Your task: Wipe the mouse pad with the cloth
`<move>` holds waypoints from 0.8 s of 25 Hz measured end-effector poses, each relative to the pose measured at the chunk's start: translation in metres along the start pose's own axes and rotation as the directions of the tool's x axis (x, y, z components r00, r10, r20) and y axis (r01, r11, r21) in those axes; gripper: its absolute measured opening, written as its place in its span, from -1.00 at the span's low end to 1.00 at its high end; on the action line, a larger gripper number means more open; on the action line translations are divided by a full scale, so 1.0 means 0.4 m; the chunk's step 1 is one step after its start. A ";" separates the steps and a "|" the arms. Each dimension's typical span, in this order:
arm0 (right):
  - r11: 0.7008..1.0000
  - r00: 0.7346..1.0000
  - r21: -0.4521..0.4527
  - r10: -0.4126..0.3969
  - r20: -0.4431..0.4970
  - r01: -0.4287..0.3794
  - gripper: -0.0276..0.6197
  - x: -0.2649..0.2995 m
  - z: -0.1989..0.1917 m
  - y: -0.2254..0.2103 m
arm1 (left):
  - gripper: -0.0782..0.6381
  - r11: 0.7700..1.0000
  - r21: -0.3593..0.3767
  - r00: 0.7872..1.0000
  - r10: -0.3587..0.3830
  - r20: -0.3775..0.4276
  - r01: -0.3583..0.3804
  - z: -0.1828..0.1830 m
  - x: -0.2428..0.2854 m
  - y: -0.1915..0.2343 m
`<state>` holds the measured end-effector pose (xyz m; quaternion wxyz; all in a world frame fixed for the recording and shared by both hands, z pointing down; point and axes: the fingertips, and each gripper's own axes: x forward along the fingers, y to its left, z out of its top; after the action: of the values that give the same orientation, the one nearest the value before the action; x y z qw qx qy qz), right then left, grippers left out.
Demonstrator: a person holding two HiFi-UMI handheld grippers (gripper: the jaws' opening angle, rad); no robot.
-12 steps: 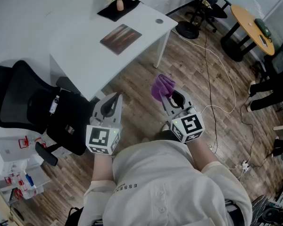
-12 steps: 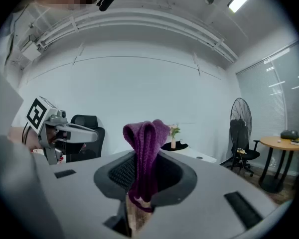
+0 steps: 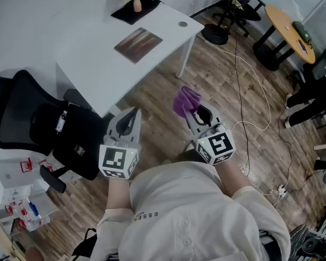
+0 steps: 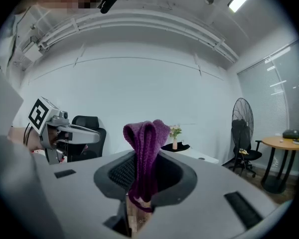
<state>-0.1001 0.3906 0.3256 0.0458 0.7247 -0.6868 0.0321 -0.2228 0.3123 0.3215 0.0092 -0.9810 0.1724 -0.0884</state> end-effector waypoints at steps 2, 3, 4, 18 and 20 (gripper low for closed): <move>1.000 1.000 0.011 0.005 0.001 -0.005 -0.63 0.011 -0.002 0.000 | -0.78 1.000 0.001 1.000 0.003 -0.007 -0.003 -0.006 0.005 0.008; 1.000 1.000 0.014 0.006 -0.003 -0.006 -0.63 0.019 -0.005 -0.002 | -0.78 1.000 -0.002 1.000 0.007 -0.011 -0.007 -0.010 0.008 0.014; 1.000 1.000 0.016 0.008 -0.009 -0.008 -0.63 0.027 -0.009 -0.005 | -0.78 1.000 -0.006 1.000 0.011 -0.016 -0.011 -0.014 0.012 0.021; 0.990 0.988 0.074 0.126 -0.084 -0.120 -0.63 0.297 -0.087 -0.194 | -0.78 0.988 -0.057 0.986 0.137 -0.095 -0.143 -0.067 0.236 0.163; 0.985 0.983 0.089 0.159 -0.096 -0.150 -0.63 0.362 -0.087 -0.243 | -0.78 0.984 -0.069 0.981 0.159 -0.110 -0.167 -0.067 0.295 0.191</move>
<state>0.0056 0.2557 0.3738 0.0488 0.6678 -0.7359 0.1006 -0.1442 0.2008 0.3643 -0.0308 -0.9572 0.2557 -0.1317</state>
